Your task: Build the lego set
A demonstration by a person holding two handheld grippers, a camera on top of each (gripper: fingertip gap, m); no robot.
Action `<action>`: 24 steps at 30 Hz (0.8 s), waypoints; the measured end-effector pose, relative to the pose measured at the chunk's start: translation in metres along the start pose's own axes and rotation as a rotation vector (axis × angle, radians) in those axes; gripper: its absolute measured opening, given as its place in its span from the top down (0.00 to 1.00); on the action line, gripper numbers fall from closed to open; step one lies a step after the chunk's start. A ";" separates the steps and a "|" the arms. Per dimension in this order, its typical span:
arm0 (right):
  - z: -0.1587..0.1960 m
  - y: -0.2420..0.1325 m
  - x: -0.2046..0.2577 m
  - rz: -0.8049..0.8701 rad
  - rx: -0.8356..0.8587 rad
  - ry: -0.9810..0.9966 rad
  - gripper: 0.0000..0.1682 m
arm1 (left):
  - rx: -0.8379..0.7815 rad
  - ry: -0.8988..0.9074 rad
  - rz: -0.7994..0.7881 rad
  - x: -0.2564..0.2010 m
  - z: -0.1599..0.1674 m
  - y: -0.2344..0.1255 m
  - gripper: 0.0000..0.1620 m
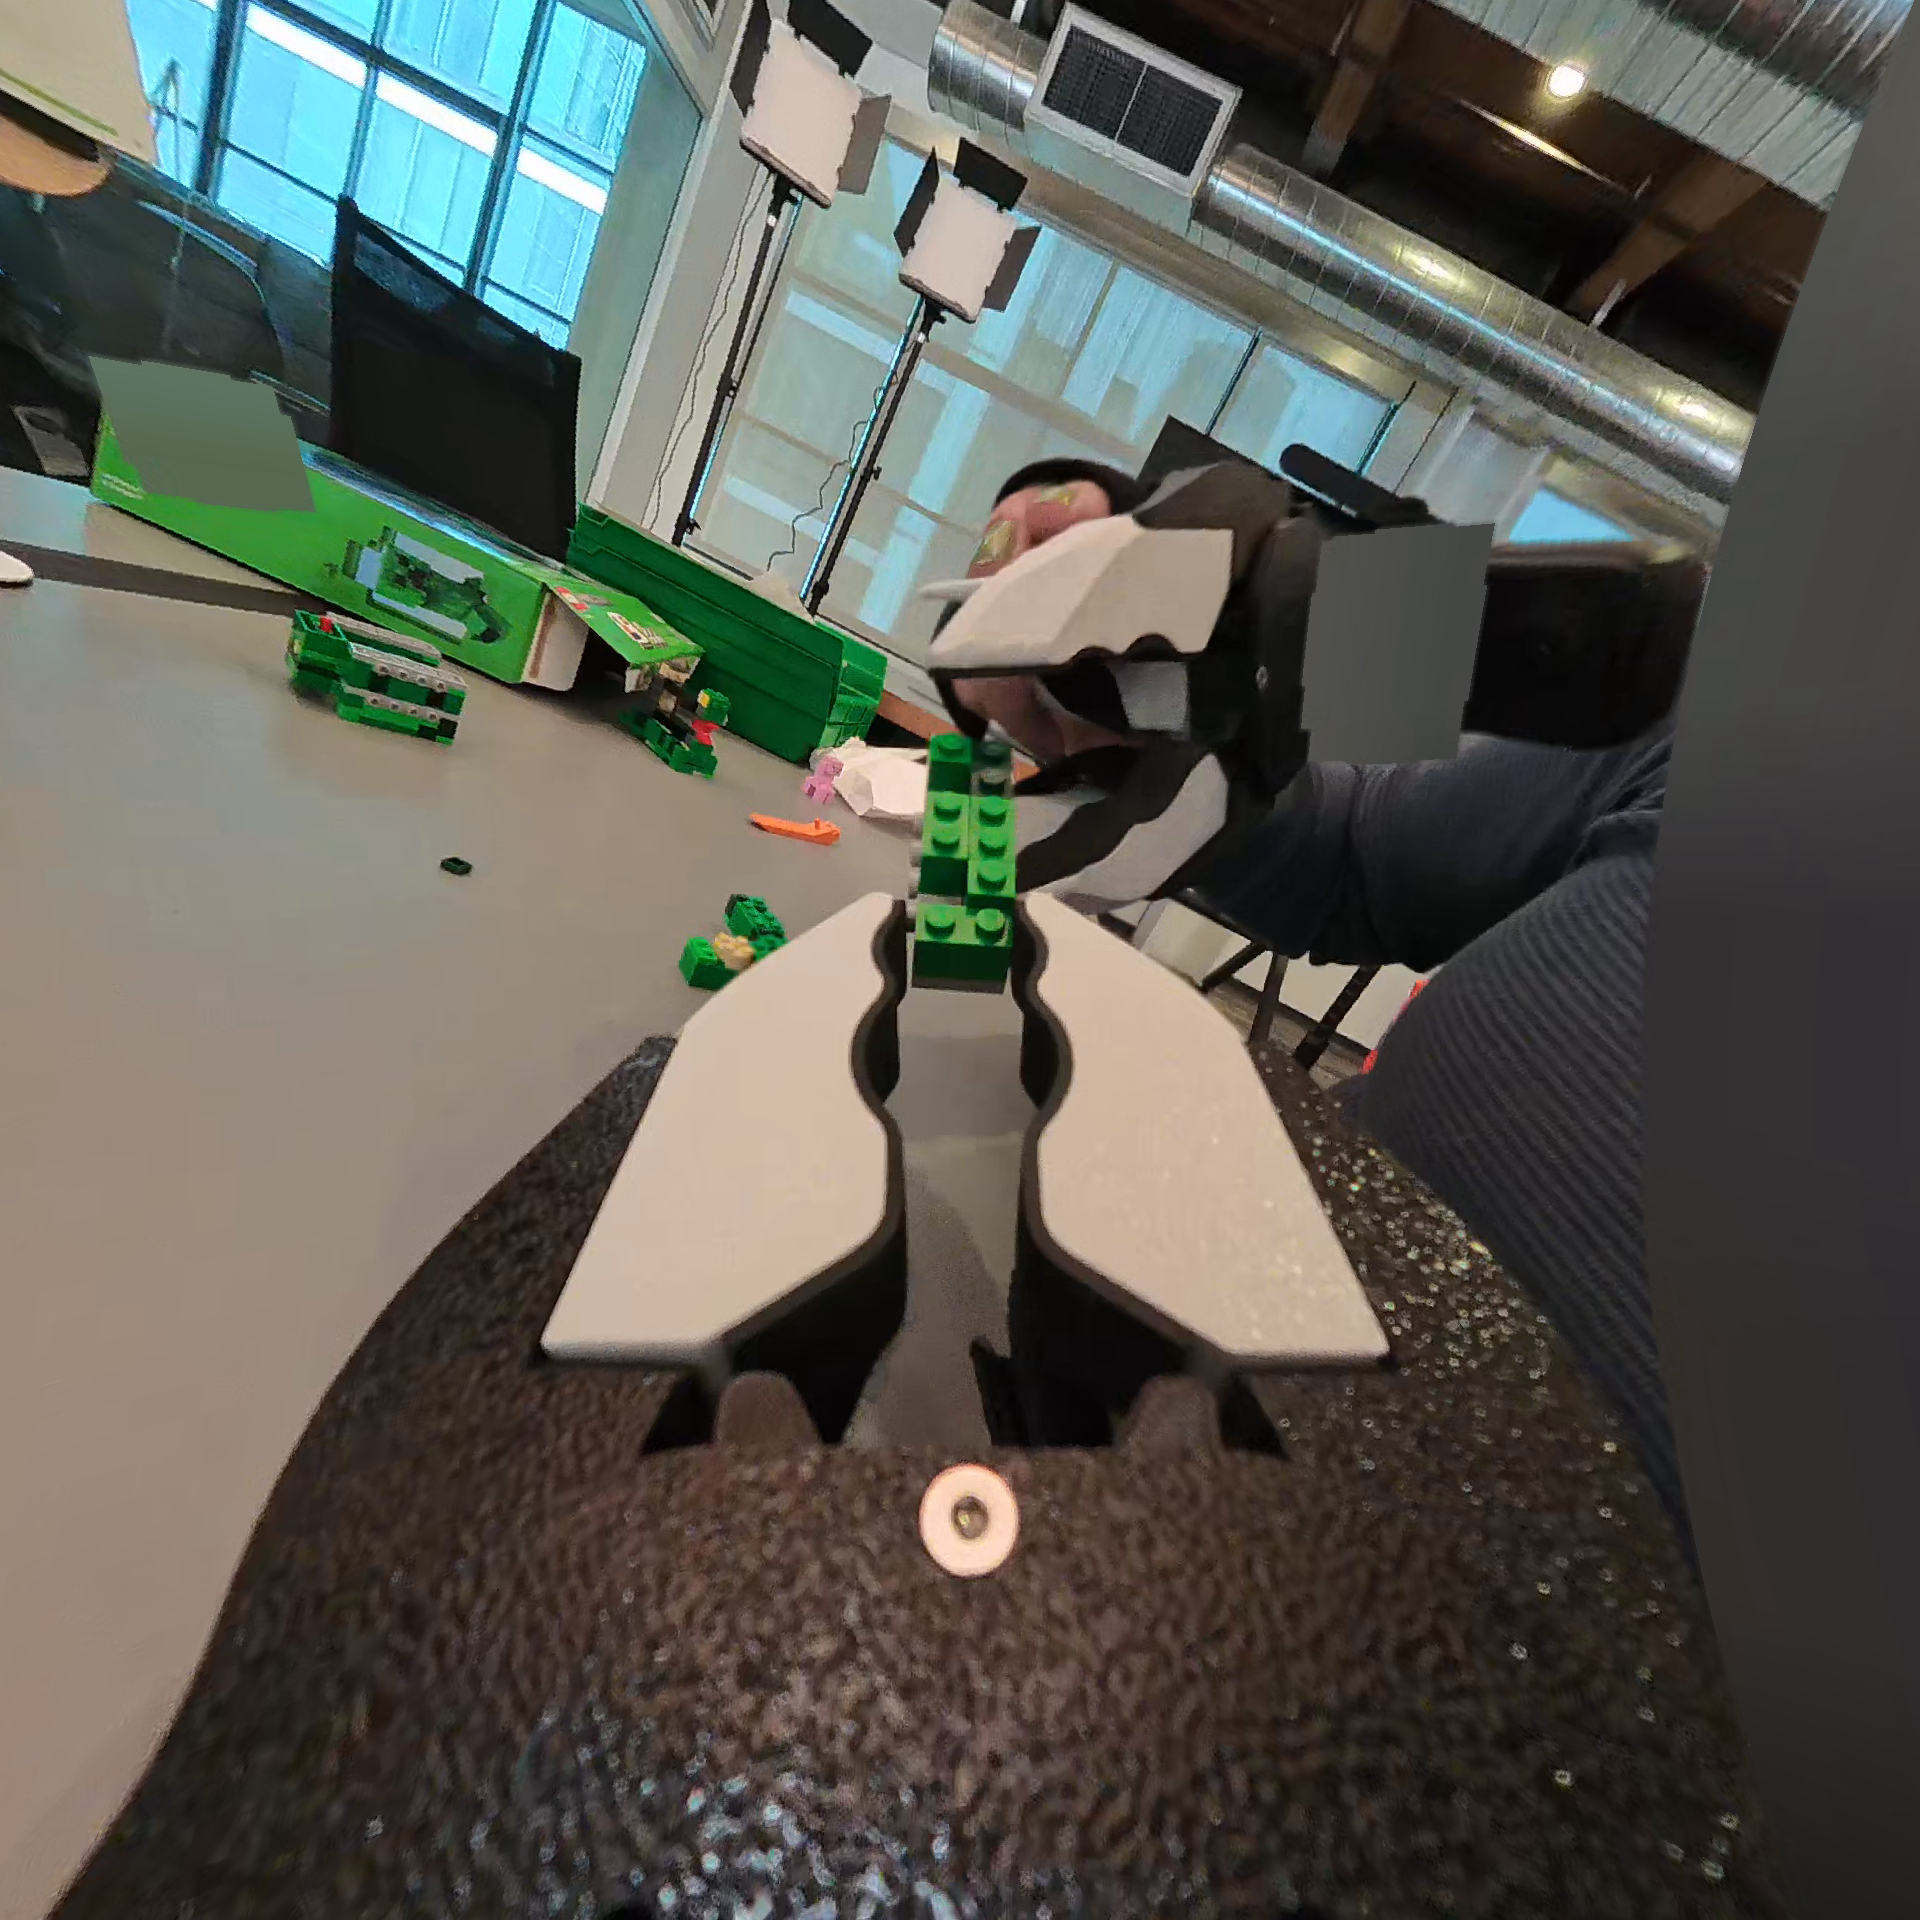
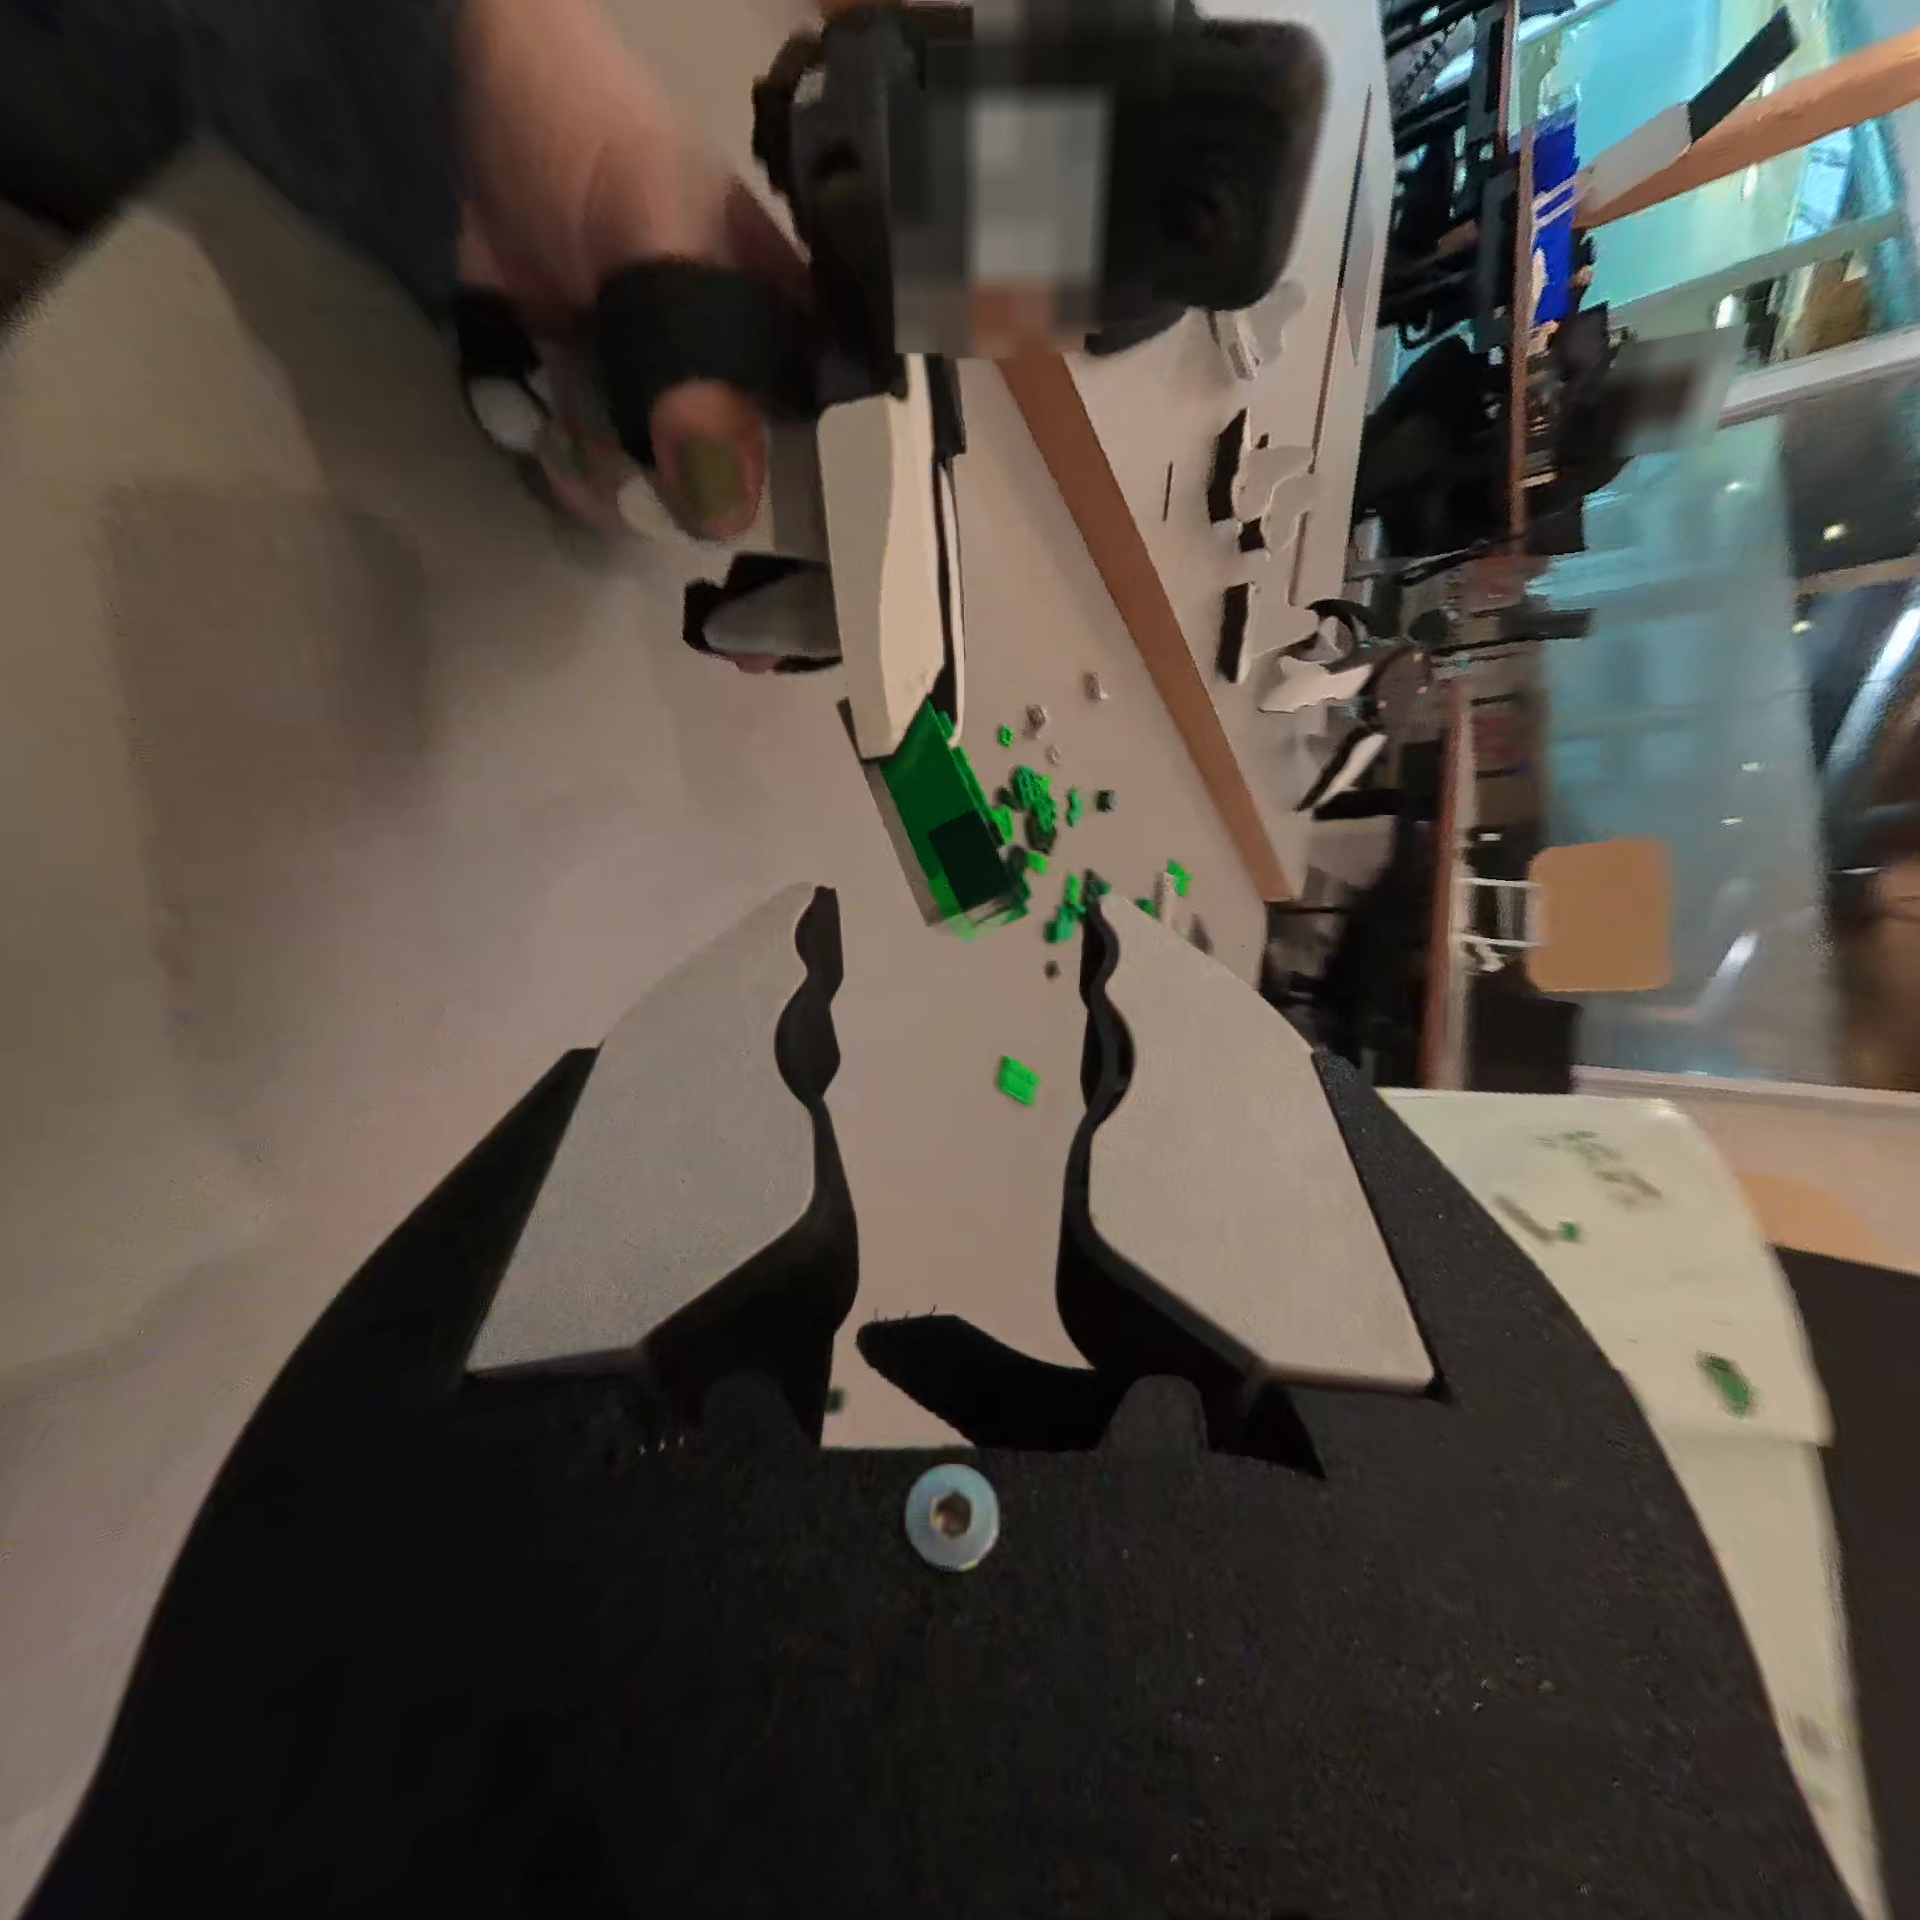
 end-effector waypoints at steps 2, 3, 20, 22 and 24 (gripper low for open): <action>-0.001 0.005 0.004 -0.014 0.033 -0.055 0.77 | 0.026 -0.003 0.006 0.000 0.002 0.002 0.89; 0.000 0.006 0.005 -0.016 0.033 -0.061 0.80 | 0.034 -0.005 0.011 -0.001 0.002 0.003 0.89; 0.000 0.009 0.006 -0.045 0.085 -0.080 0.88 | 0.038 -0.018 0.000 0.001 0.003 0.003 0.89; 0.001 0.007 0.004 -0.040 0.034 0.005 0.86 | 0.025 -0.001 0.006 0.000 0.002 0.003 0.89; 0.004 0.004 -0.002 -0.073 -0.015 0.173 0.79 | 0.014 0.023 -0.003 0.000 0.002 0.002 0.89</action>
Point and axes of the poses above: each gripper's, where its closed fingertips meet, y out along the fingers, z out of its underside, x = y × z across the jaws, the point moved 10 cm from there along -y, back along the fingers, and after that the axes turned 11 degrees about -x, right-handed, at the moved point
